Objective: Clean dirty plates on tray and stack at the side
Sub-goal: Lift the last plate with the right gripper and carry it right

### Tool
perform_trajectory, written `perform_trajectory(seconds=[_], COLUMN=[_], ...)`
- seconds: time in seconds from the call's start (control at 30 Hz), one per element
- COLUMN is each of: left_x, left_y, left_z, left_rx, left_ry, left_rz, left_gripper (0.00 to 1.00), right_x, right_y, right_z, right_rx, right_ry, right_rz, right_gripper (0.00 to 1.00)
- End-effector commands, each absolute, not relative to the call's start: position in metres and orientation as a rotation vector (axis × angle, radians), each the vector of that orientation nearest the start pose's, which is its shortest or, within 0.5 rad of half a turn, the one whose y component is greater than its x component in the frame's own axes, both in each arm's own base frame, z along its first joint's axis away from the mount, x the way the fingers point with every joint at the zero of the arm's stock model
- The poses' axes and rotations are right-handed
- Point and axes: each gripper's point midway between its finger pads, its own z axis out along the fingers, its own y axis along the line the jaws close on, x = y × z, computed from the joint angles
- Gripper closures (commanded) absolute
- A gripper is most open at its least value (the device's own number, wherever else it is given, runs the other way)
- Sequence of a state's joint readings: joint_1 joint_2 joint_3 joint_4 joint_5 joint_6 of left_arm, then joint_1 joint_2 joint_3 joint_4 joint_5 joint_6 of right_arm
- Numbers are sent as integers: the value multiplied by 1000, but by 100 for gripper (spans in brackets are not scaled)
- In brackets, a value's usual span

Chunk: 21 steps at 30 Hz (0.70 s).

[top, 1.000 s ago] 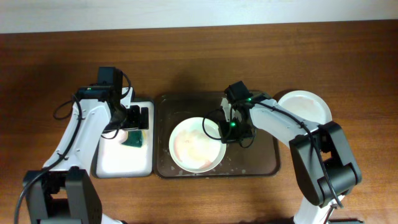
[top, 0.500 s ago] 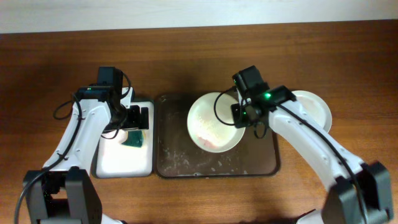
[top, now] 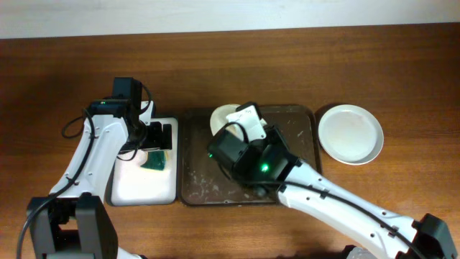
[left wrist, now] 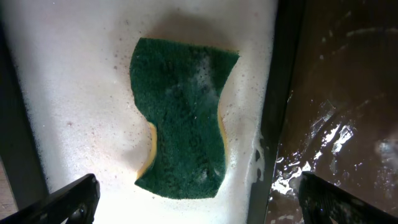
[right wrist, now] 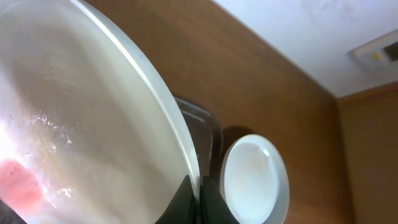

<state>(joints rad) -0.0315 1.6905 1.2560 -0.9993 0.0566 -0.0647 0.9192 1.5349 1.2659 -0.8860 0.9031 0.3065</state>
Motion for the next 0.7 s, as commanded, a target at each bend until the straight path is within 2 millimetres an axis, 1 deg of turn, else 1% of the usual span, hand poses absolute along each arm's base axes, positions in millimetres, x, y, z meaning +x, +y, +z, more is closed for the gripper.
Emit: perform_trajectory(seconds=[0.0, 0.07, 0.17, 0.3, 0.43, 0.53, 0.6, 0.63, 0.67], left_x=[333, 333, 333, 333, 333, 333, 333, 334, 334], left_y=[-22, -22, -22, -22, -22, -22, -22, -22, -22], left_z=[88, 88, 88, 88, 88, 88, 88, 88, 88], left_rx=[-50, -50, -50, -50, -50, -50, -50, -50, -50], left_ry=[2993, 2993, 2992, 2992, 2992, 2992, 2991, 2989, 2989], left_rz=[-123, -123, -123, -123, -123, -123, -123, -123, -123], left_gripper=[0, 1, 1, 1, 1, 1, 1, 1, 1], right_x=[309, 306, 307, 307, 309, 309, 311, 314, 318], right_y=[187, 192, 190, 189, 184, 183, 181, 179, 172], right_z=[224, 225, 231, 231, 239, 241, 242, 242, 240], right_rx=[-422, -468, -486, -484, -477, -489, -466, -430, -370], right_ry=[2102, 2092, 2056, 2053, 2011, 1999, 2001, 2007, 2025], right_rz=[-665, -672, -722, -726, -787, -810, -803, -790, -771], right_gripper=[96, 96, 96, 96, 96, 96, 96, 96, 96])
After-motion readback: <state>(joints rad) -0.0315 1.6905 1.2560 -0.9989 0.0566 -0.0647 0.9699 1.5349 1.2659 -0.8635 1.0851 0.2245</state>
